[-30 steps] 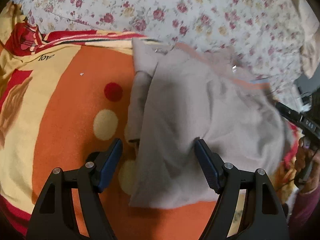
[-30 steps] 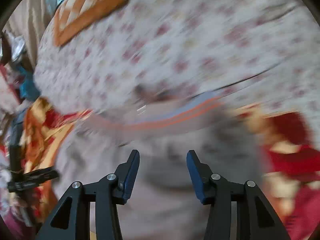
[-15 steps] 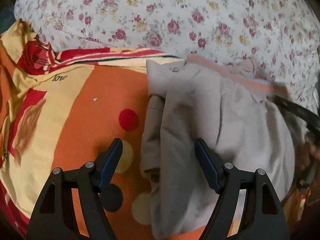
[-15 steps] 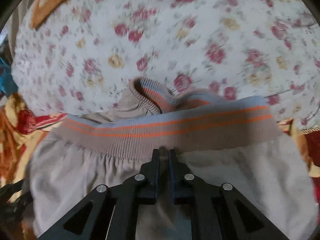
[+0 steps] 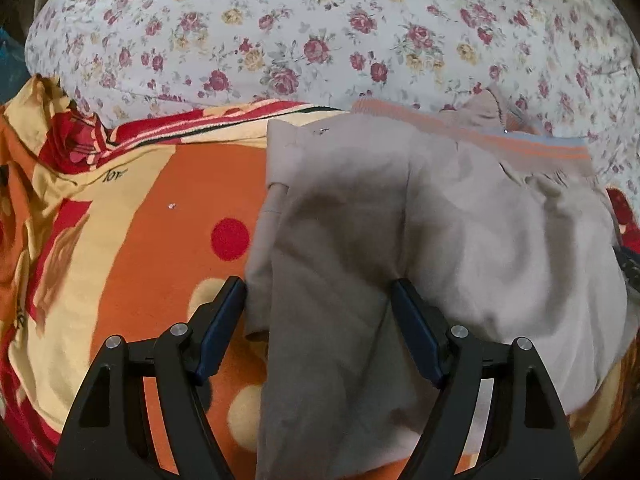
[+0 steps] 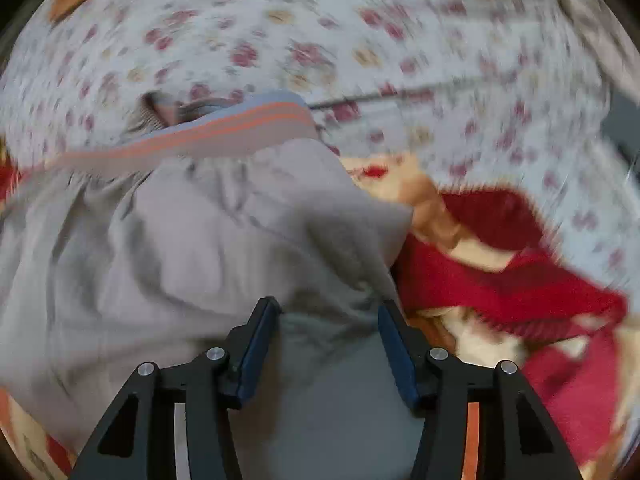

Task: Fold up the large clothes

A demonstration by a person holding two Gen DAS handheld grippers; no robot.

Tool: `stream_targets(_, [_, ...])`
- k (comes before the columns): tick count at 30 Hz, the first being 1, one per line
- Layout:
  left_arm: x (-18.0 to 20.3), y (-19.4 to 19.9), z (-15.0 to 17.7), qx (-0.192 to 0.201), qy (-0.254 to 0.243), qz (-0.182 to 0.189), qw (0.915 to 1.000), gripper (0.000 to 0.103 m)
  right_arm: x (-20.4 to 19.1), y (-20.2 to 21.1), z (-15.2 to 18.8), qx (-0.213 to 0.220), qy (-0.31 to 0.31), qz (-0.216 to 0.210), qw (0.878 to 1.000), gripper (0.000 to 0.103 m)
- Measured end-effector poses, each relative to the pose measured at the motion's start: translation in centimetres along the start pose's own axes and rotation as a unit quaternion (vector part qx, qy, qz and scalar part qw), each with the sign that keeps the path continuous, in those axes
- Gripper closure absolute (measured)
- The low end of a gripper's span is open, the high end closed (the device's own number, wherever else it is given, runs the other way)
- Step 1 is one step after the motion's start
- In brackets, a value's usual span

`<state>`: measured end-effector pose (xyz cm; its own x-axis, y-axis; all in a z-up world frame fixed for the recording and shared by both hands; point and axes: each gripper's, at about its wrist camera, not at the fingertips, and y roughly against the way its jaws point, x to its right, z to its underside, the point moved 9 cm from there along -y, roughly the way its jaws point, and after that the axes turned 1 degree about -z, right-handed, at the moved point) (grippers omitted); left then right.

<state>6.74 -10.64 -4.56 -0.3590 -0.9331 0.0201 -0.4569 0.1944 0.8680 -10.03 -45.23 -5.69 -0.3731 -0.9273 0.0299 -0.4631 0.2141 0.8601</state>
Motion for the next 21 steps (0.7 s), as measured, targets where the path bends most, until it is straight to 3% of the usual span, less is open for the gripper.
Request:
stream_targets(4, [-0.3,0.2,0.1,-0.004,0.015,0.005,0.9999,0.026,0.8,3.4,-0.7,0.027,-0.012,-0.004,1.0,0.051])
stream_targets(9, [-0.4,0.5,0.3,-0.002,0.014,-0.003,0.9999,0.026,-1.1,8.0,0.4,0.063,-0.005,-0.057,0.996,0.051])
stream_targets(12, [-0.6,0.5,0.5,-0.004,0.02,-0.003,0.9998,0.026,-3.0,6.9,2.0,0.041,0.023,-0.07,0.996,0.051])
stream_targets(15, [-0.8,1.0,0.9,-0.008,0.022,-0.005,0.9997,0.026,-2.0,3.7,4.2,-0.018,0.037,-0.009,0.999,0.051])
stream_targets(21, [-1.4,2.6,1.9,-0.006,0.015,-0.008,0.9998,0.026,-1.9,6.7,4.1,0.007,0.002,-0.041,0.999,0.051])
